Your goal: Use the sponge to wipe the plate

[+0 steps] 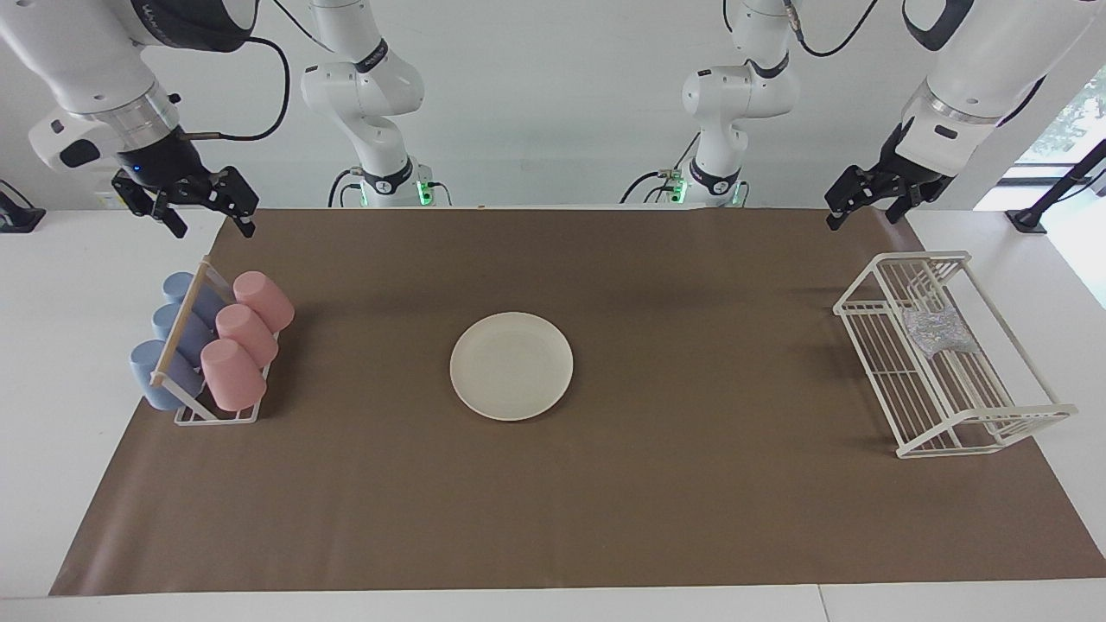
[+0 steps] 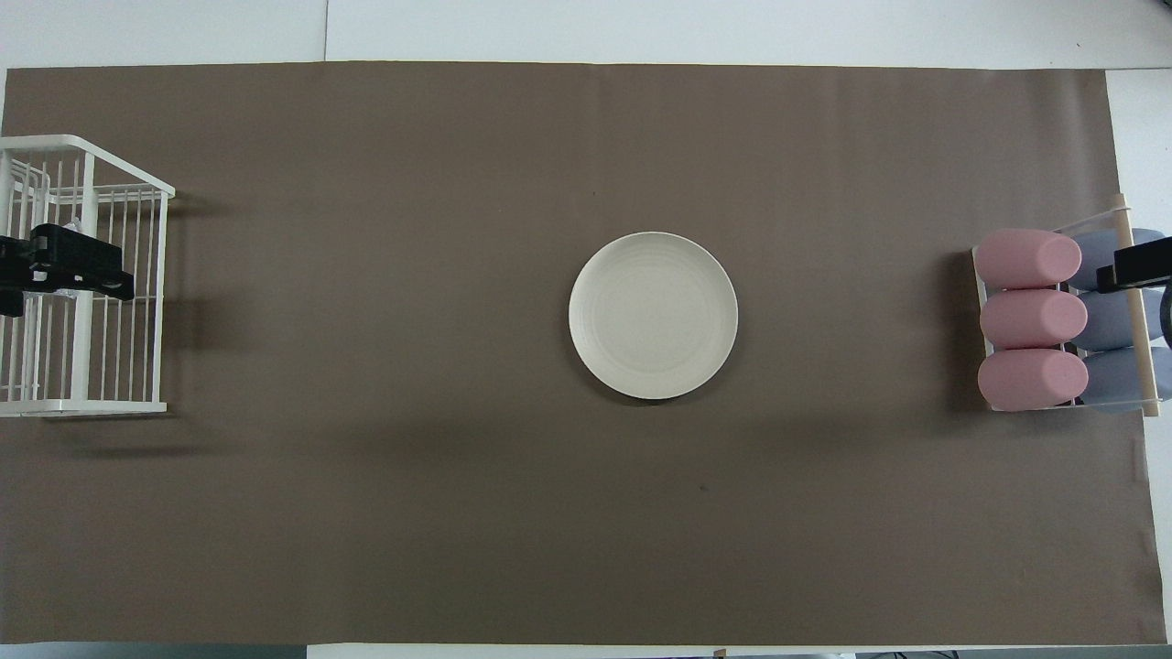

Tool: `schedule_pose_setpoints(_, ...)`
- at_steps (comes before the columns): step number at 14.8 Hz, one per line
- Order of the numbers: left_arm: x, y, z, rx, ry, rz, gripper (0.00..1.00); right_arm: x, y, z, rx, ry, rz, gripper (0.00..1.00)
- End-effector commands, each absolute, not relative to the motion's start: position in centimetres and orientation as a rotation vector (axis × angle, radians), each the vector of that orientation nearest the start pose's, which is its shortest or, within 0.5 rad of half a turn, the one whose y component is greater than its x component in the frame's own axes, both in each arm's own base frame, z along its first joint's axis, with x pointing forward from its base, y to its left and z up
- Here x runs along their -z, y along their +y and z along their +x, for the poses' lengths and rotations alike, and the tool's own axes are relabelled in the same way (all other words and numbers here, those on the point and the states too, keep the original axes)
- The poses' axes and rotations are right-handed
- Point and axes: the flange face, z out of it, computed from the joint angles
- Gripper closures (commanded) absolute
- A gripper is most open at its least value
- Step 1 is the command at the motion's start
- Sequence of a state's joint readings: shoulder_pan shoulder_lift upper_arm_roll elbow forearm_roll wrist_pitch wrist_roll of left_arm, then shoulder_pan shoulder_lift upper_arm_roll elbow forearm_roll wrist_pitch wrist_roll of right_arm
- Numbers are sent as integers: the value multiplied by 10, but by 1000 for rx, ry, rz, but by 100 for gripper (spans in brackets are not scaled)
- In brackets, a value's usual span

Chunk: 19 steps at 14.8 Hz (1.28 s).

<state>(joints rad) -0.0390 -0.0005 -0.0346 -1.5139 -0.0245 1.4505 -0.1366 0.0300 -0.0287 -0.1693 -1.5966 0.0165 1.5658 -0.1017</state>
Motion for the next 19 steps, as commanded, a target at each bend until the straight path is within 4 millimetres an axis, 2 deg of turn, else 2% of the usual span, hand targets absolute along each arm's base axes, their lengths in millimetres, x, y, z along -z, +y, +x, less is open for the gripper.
schedule_pose_setpoints(1, -641, -41, 538, -88, -123, -3151, 0, -628, -74, 540, -7, 47, -3112, 0)
schedule_pose_setpoints(8, -640, -41, 538, -91, -123, -3154, 0, -627, -75, 535, -32, 49, -3106, 0)
schedule_pose_setpoints(11, -635, -40, 536, -98, -109, -3095, 0, -627, -74, 535, -32, 47, -3107, 0)
schedule_pose_setpoints(14, -618, -42, 528, -59, -92, -3059, 0, -628, -70, 535, -39, 37, -3103, 0)
schedule_pose_setpoints(15, -611, -40, 526, -29, -77, -3018, 0, -627, -59, 536, -42, 4, -3103, 0)
schedule_pose_setpoints(16, -603, -42, 524, -28, -59, -2987, 0, -627, -55, 536, -42, -6, -3103, 0)
schedule_pose_setpoints(18, -595, -40, 526, -44, -60, -2911, 0, -627, -55, 536, -45, -6, -3103, 0)
schedule_pose_setpoints(19, -590, -48, 528, -38, -81, -2855, 0, -626, -55, 535, -59, 3, -3102, 0)
